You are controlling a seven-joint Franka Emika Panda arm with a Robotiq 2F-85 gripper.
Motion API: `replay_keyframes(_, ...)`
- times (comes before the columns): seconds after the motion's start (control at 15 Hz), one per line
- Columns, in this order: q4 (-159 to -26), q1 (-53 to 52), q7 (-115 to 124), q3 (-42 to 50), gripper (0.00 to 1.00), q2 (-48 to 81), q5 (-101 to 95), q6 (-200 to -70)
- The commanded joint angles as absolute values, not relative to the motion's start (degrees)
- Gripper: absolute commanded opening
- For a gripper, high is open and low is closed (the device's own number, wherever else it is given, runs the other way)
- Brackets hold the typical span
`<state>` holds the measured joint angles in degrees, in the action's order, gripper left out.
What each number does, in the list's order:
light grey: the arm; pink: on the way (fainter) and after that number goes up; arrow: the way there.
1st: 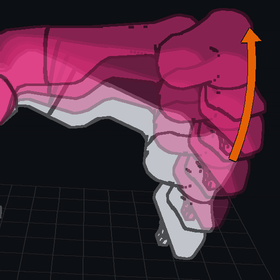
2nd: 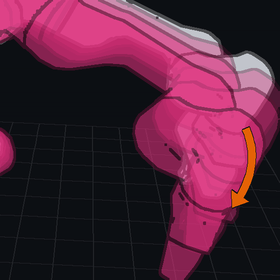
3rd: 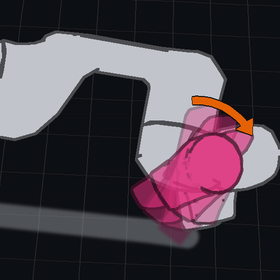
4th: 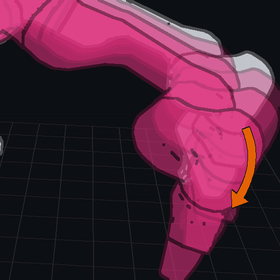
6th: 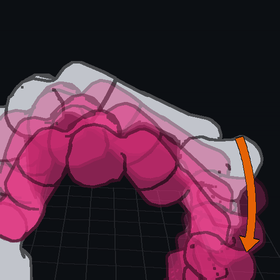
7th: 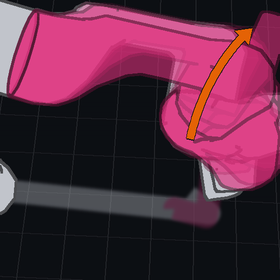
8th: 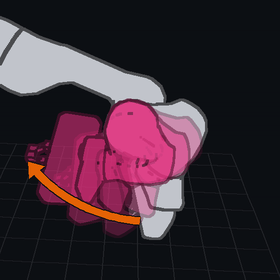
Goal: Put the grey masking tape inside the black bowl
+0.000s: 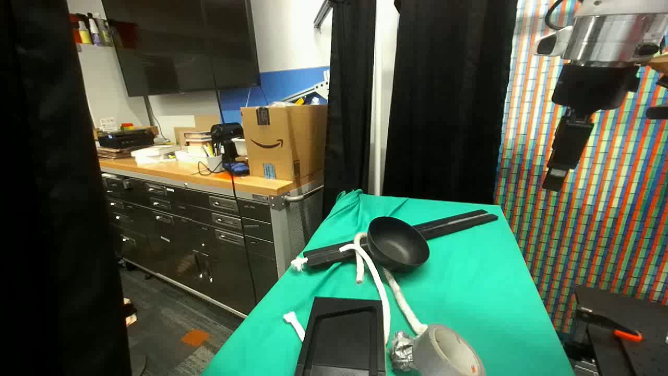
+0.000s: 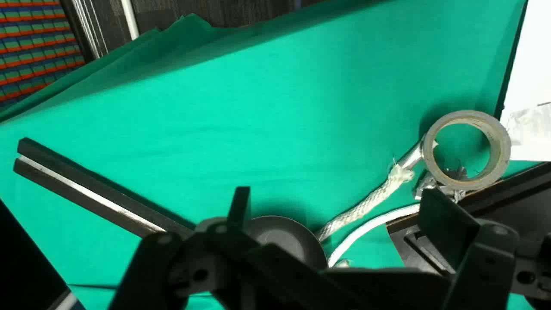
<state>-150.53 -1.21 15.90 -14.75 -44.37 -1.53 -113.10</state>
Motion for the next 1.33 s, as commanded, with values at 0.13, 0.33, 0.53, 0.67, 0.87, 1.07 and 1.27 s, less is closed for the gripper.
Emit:
replay_keyframes(0.13, -150.0, -2.1, 16.5, -14.0, 1.00, -44.4, -2.2, -113.0)
replay_keyframes(0.33, -150.0, -2.1, 16.5, -14.0, 1.00, -44.5, -2.2, -113.0)
replay_keyframes(0.53, -150.0, -2.1, 16.5, -14.0, 1.00, -44.5, -2.2, -113.0)
replay_keyframes(0.67, -150.0, -2.1, 16.5, -14.0, 1.00, -44.5, -2.2, -113.0)
replay_keyframes(0.87, -150.0, -2.2, 16.4, -13.9, 1.00, -44.5, -2.0, -113.2)
replay_keyframes(1.07, -150.1, -2.1, 16.8, -14.1, 1.00, -44.2, -1.9, -113.6)
replay_keyframes(1.27, -150.7, -2.9, 17.5, -14.1, 1.00, -43.9, -0.5, -115.6)
